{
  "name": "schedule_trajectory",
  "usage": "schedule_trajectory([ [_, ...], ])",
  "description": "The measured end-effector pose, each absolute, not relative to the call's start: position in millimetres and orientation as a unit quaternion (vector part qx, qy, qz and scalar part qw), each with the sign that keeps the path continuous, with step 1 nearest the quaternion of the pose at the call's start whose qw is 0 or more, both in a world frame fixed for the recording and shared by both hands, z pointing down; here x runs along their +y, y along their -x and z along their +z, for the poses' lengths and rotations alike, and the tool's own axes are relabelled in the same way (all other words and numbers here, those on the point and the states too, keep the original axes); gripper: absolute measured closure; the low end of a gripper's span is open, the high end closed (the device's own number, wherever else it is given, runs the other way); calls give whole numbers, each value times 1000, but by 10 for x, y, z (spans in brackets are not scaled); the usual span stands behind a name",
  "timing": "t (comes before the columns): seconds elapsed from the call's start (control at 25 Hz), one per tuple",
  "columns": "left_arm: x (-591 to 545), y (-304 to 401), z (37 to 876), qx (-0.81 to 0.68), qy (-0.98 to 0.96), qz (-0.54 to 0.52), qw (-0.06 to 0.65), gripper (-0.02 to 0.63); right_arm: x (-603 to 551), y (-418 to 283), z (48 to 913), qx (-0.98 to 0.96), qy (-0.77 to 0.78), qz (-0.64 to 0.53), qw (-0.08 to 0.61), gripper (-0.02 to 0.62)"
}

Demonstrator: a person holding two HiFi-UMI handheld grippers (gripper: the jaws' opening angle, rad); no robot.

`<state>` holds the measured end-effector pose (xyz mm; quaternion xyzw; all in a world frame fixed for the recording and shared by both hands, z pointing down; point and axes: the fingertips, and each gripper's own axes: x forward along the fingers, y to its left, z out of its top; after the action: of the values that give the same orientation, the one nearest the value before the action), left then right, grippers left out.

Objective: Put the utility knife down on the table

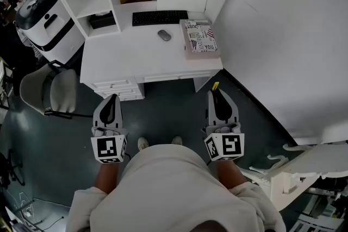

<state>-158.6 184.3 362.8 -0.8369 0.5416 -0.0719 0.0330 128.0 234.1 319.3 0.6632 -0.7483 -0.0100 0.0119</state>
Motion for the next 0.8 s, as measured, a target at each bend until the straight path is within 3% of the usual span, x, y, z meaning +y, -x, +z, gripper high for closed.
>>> schedule_trajectory([
  [0.8,1787,1268,3720,563,822,-85,27,604,2154,-1599,3283,-772,-636,-5,10,535],
])
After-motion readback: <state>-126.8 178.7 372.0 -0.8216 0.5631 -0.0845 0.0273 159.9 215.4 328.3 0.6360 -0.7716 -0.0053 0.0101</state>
